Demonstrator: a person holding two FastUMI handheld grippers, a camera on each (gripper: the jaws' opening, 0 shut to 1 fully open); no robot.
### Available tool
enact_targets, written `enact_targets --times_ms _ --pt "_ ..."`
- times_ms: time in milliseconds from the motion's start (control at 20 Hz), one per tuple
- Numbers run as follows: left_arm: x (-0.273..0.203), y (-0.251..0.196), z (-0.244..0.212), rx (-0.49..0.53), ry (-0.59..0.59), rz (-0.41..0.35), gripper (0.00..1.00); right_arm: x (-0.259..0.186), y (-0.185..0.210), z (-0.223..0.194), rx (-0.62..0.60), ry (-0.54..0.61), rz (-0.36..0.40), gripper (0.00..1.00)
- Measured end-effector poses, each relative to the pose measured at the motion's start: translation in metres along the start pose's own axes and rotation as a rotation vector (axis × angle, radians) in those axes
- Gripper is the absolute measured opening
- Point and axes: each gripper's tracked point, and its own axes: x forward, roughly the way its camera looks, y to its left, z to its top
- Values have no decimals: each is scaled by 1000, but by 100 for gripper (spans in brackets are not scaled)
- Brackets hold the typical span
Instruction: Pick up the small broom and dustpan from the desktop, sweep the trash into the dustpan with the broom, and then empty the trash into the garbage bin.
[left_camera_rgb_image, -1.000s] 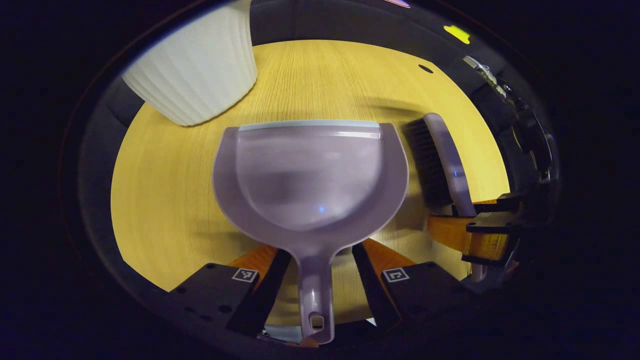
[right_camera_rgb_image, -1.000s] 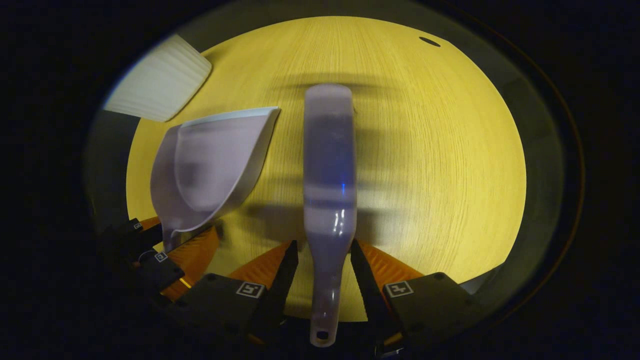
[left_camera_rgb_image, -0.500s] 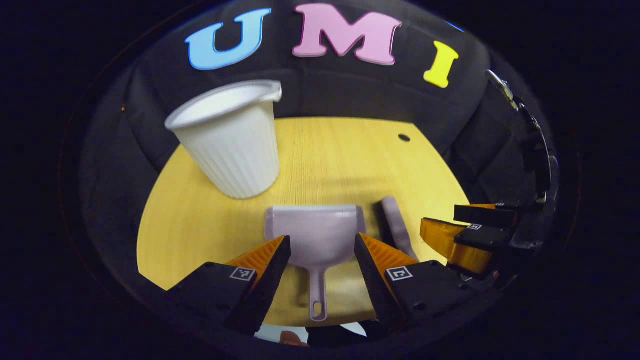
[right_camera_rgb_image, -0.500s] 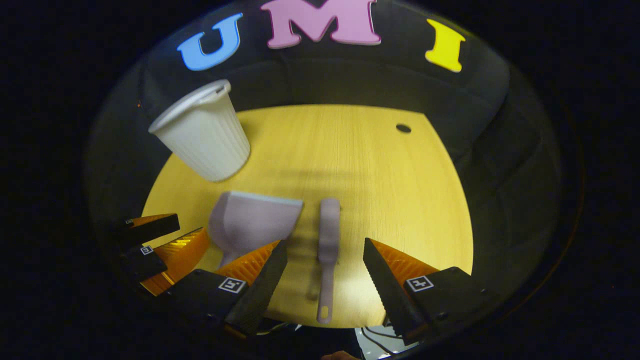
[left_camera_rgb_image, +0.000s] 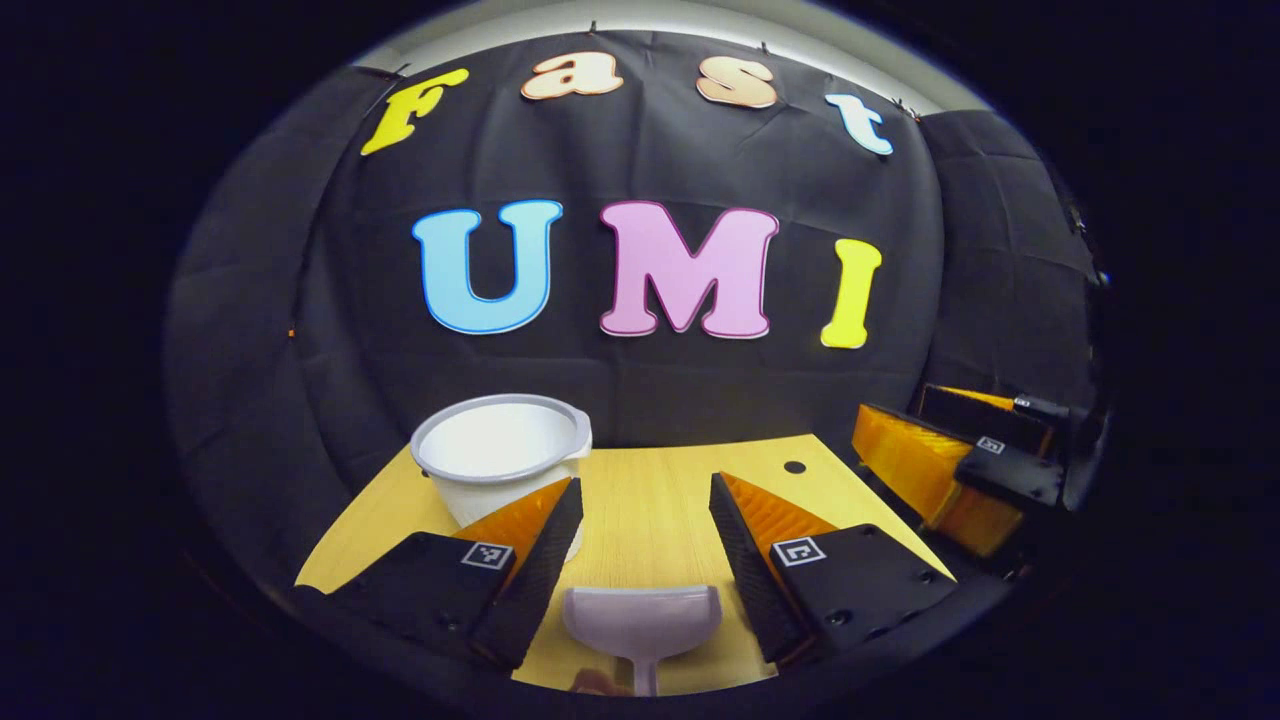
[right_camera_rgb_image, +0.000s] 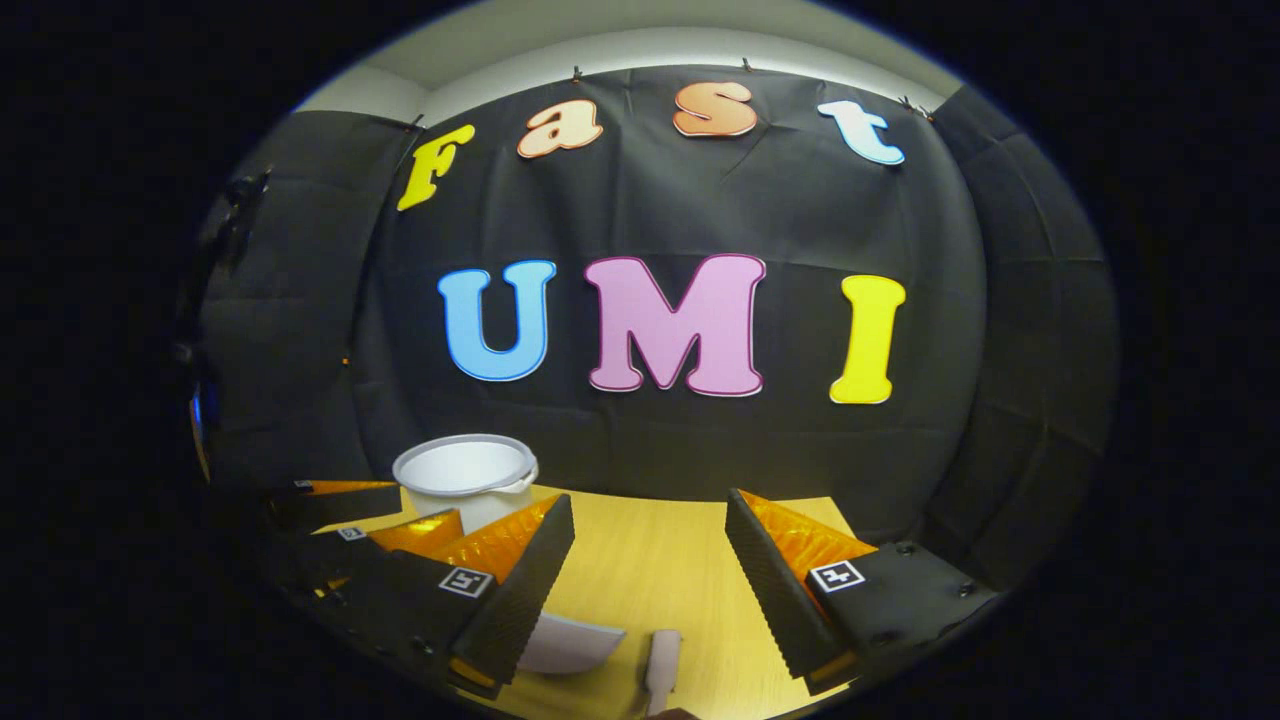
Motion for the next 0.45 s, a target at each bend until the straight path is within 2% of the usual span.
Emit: enact_targets --times_ms 100,200,300,450 --pt "-5 3 23 -107 -99 -2 77 -2 -3 36 -23 -97 9 100" --pt "-12 9 36 -147 -130 41 75 -3 -11 59 -46 -178 -4 100" --pt "-12 7 35 -137 -128 48 75 -3 -7 60 -71 -185 2 100" --pt "-20 12 44 -70 -144 23 75 -11 1 52 -82 -165 -24 100"
